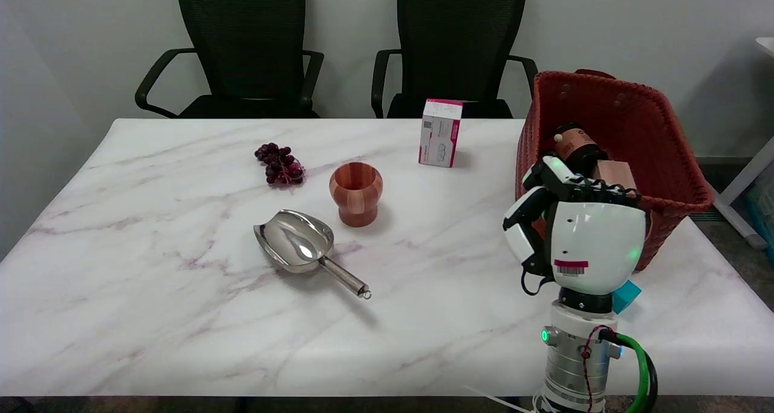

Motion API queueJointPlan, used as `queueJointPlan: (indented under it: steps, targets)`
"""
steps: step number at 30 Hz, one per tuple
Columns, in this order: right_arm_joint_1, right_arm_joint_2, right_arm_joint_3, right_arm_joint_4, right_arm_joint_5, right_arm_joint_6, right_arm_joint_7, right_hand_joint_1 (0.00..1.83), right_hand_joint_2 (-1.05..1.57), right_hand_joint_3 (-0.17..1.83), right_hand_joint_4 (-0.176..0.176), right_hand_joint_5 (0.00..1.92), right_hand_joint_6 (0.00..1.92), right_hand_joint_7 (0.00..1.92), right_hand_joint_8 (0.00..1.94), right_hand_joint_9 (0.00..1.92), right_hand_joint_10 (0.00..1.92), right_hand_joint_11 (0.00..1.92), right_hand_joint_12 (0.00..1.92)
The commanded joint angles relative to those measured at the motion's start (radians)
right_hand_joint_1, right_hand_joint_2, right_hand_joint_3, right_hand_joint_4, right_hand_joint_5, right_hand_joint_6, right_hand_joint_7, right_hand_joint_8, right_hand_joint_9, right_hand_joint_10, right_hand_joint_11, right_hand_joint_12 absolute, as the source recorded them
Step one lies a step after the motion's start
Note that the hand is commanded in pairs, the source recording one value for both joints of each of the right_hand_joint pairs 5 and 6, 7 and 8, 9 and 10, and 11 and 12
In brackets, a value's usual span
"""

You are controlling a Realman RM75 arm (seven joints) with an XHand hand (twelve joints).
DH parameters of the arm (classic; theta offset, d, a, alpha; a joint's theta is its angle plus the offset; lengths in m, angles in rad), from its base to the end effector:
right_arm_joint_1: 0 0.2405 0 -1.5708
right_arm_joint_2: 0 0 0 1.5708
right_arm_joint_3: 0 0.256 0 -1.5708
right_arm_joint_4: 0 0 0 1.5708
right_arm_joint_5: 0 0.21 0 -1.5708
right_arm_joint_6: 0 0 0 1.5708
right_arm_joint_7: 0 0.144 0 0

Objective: Pick up the wooden mortar.

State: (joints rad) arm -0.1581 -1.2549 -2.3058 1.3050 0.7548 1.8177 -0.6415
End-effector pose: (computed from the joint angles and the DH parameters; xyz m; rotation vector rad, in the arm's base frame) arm -0.2426 -0.1731 0.2467 1.1403 0.6929 0.7312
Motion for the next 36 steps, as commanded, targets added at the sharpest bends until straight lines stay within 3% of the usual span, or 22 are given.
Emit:
queueJointPlan:
  steps: [1,10,20,29,36]
  targets:
    - [0.002,0.0,-0.001,-0.007,0.003,0.003,-0.001,1.03,0.92,1.23,0.0,1.21,1.21,1.49,1.49,1.47,1.47,1.5,1.5]
    - [0.003,0.002,-0.004,-0.005,-0.003,0.001,0.005,1.03,0.9,1.26,0.0,1.21,1.21,1.48,1.48,1.46,1.46,1.49,1.49]
    - [0.027,-0.035,0.004,-0.039,0.055,-0.044,0.147,1.04,0.89,1.29,0.0,1.2,1.2,1.48,1.48,1.46,1.46,1.48,1.48]
    - [0.054,-0.047,0.046,-0.04,0.127,-0.229,0.284,1.05,0.81,1.41,0.0,1.13,1.13,1.45,1.45,1.43,1.43,1.46,1.46]
    - [0.071,-0.058,0.098,-0.039,0.169,-0.357,0.42,1.04,0.8,1.38,0.0,1.07,1.07,1.41,1.41,1.39,1.39,1.39,1.39]
